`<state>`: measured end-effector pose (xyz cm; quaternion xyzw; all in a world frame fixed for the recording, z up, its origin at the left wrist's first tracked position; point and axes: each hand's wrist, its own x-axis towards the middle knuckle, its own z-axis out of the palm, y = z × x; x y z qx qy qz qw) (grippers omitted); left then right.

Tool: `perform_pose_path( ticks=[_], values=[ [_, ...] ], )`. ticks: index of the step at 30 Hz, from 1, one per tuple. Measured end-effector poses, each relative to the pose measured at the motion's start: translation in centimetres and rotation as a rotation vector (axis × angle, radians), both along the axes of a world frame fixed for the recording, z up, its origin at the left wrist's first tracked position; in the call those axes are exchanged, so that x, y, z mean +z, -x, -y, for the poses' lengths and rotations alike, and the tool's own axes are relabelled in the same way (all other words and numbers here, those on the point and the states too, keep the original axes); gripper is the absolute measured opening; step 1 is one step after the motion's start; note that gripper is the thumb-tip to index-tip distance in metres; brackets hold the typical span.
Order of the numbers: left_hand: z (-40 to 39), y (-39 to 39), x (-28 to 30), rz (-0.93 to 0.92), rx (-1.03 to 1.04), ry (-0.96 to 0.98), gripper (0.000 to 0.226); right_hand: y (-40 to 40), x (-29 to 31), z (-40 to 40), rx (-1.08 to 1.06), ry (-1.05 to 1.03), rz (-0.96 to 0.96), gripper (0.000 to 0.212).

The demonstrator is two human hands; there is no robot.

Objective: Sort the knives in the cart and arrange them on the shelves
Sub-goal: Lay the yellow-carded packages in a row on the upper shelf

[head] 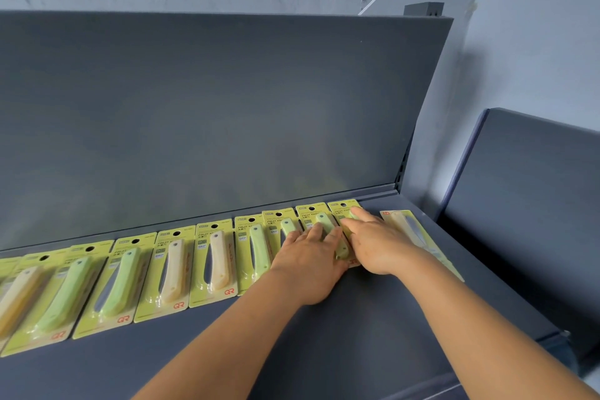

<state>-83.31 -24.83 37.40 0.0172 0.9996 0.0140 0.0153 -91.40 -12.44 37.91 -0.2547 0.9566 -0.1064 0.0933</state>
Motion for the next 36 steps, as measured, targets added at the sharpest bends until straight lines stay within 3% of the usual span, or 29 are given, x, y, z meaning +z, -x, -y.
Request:
perform_pose_path(
  ticks=[6,9,15,30,36],
  values=[
    [0.6,-0.9,-0.1,-0.054,0.040,-0.114,0.068,-0.3,0.0,0.2,0.011,0.047,-0.017,0.052],
    [2.0,-1.7,0.0,-0.042,0.126,-0.099,0.068,-1.0,0.0,0.5,0.081,0.051,-0.057,0.049],
    [3.4,-2.4,-0.1,-0.020,0.075,-0.060,0.064,-1.9,-0.3,1.1,0.157,-0.035,-0.054,0.053],
    [2.3,-1.6,0.1,-0.020,0.117,-0.129,0.066,-1.6,0.1,0.3,0.130,0.001,-0.081,0.055],
    [1.8,-2.0,0.7,-0.044,0.003,-0.078,0.067,-2.3,0.1,-1.3,0.043,0.071,-0.133,0.054]
  ],
)
